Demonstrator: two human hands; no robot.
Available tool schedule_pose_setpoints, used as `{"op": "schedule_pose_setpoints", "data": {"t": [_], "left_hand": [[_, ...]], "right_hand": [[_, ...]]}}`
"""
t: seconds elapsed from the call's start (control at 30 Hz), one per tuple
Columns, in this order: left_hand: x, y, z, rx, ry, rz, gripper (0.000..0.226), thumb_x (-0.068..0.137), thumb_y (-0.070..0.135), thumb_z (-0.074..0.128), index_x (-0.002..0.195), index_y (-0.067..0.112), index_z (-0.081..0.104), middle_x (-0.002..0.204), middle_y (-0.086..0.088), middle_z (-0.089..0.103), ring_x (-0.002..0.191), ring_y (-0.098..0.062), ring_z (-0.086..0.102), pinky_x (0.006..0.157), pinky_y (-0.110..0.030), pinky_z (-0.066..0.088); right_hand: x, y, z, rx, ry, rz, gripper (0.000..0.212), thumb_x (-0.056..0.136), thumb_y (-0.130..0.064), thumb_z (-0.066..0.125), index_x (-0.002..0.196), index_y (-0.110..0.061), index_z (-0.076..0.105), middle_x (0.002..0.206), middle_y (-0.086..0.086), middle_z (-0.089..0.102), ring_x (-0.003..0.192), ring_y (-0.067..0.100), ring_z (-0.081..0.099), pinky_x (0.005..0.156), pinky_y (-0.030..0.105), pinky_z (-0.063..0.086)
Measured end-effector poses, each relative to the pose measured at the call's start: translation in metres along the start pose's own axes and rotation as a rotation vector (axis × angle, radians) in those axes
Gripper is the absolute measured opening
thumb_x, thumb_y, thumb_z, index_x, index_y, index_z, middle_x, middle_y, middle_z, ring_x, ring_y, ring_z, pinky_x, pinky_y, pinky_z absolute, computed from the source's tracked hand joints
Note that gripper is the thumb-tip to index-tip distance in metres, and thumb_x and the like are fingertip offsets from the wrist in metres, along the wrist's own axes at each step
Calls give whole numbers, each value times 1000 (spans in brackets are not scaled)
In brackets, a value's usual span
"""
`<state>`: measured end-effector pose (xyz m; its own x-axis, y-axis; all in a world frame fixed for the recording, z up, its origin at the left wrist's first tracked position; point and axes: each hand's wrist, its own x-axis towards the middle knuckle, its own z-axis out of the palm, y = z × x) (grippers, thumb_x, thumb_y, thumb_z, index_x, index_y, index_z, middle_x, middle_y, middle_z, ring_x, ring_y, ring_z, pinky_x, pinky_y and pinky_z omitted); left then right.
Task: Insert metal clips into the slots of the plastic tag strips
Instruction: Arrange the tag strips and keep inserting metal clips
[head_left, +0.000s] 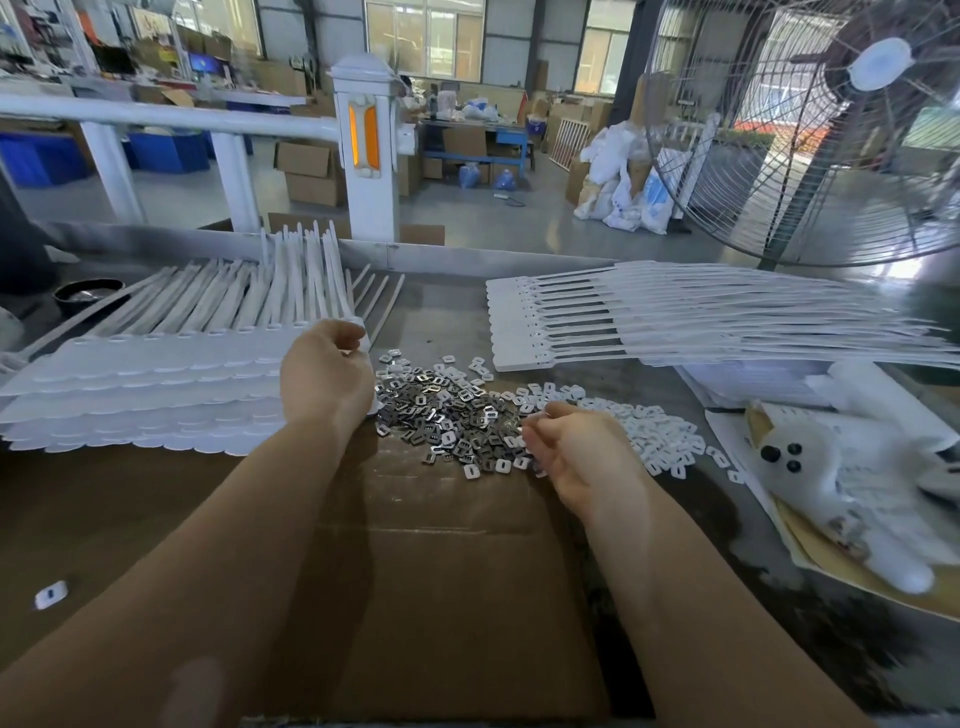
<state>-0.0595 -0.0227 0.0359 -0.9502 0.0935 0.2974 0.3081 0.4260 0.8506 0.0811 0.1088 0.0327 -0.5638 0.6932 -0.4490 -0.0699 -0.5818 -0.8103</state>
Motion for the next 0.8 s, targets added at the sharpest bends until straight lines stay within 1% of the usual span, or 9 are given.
{"op": "schedule_pose_setpoints", "data": {"t": [0.07, 0.13, 0.23, 0.3, 0.33, 0.43, 0.53, 0.67, 0.8], "left_hand": [[7, -5, 4, 222, -41, 182, 29, 90, 6, 51, 116, 9, 63, 123, -12, 58, 111, -30, 53, 98, -37, 43], [14, -9, 10, 384, -119, 273, 35, 91, 9, 50, 126, 9, 55, 131, -13, 52, 121, -31, 45, 106, -41, 34], [20, -11, 20, 685, -250, 270, 46, 96, 20, 40, 142, 15, 34, 147, -13, 33, 137, -31, 26, 114, -47, 18], [23, -10, 24, 824, -292, 210, 47, 98, 30, 33, 144, 18, 28, 151, -16, 25, 138, -34, 23, 113, -49, 18], [24, -8, 25, 861, -289, 191, 47, 98, 34, 32, 142, 17, 30, 149, -17, 28, 136, -35, 26, 111, -48, 21], [31, -6, 25, 903, -232, 171, 50, 96, 44, 33, 134, 12, 42, 136, -15, 44, 127, -35, 35, 100, -47, 30], [36, -9, 22, 896, -191, 178, 46, 94, 46, 36, 124, 14, 52, 126, -11, 49, 122, -34, 37, 94, -47, 32], [42, -6, 22, 785, -156, 98, 40, 92, 38, 41, 122, 16, 56, 124, -9, 48, 121, -34, 37, 96, -49, 31], [48, -8, 20, 705, -158, 15, 37, 88, 32, 49, 122, 17, 57, 125, -9, 48, 121, -34, 36, 95, -49, 32]], "right_hand": [[1, -1, 1, -24, 14, -2, 35, 89, 16, 44, 119, 0, 53, 118, 22, 54, 97, 24, 58, 82, 28, 54], [1, 0, 2, -71, 20, -11, 37, 88, 17, 44, 119, 0, 54, 118, 21, 54, 101, 25, 58, 85, 29, 54], [1, 5, 3, -144, -27, -44, 41, 88, 16, 44, 125, 1, 51, 115, 19, 54, 102, 24, 58, 91, 33, 52], [0, 7, 3, -210, -59, -58, 42, 88, 14, 45, 127, 0, 50, 102, 14, 57, 96, 21, 59, 95, 37, 49], [0, 7, 3, -236, -65, -58, 41, 88, 13, 45, 125, -1, 51, 96, 11, 56, 93, 20, 59, 95, 38, 48], [1, 6, 2, -260, -80, -48, 38, 88, 12, 47, 121, -4, 54, 90, 9, 56, 90, 19, 58, 96, 40, 47], [2, 6, 3, -251, -94, -40, 35, 88, 11, 48, 119, -4, 55, 92, 8, 57, 91, 18, 58, 98, 38, 46], [4, 6, 3, -217, -112, -51, 34, 89, 11, 48, 120, -1, 54, 93, 9, 56, 91, 16, 58, 92, 30, 49], [5, 8, 2, -221, -119, -57, 32, 88, 11, 48, 118, 0, 54, 92, 10, 56, 88, 16, 58, 90, 30, 50]]}}
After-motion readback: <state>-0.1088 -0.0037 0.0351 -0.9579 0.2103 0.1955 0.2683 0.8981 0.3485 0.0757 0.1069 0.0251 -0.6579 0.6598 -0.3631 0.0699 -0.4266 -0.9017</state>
